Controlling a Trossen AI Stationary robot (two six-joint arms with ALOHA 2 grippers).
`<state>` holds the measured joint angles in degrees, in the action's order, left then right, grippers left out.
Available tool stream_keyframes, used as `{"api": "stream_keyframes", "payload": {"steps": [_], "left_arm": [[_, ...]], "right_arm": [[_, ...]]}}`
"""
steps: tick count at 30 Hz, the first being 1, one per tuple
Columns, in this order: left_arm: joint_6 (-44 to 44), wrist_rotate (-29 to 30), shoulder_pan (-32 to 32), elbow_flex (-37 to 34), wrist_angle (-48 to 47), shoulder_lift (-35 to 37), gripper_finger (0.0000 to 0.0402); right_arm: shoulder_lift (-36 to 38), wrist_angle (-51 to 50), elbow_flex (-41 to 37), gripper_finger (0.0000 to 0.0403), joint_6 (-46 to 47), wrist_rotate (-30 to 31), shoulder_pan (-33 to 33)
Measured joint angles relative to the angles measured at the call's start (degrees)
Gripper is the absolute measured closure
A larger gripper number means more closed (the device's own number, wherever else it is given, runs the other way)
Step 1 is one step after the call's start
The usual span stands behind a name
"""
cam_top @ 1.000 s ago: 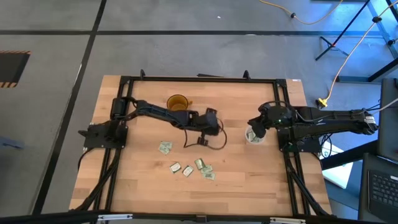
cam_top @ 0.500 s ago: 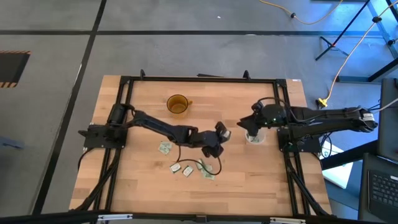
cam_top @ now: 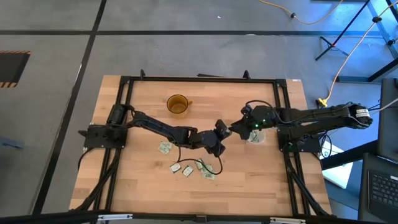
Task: Pick and place items into bin
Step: Put the truvia packet into the transparent bin
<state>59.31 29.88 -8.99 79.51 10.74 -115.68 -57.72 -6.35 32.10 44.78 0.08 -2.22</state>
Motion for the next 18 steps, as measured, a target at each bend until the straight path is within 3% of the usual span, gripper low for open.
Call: {"api": "stream_keyframes", "payload": {"steps": [18], "left_arm": [[0.5,1.0,0.1,0.0,-0.2,0.0,0.0398]], "right_arm": [[-0.2,0.8,0.0,0.0388,-1.9,-1.8,0.1]]}}
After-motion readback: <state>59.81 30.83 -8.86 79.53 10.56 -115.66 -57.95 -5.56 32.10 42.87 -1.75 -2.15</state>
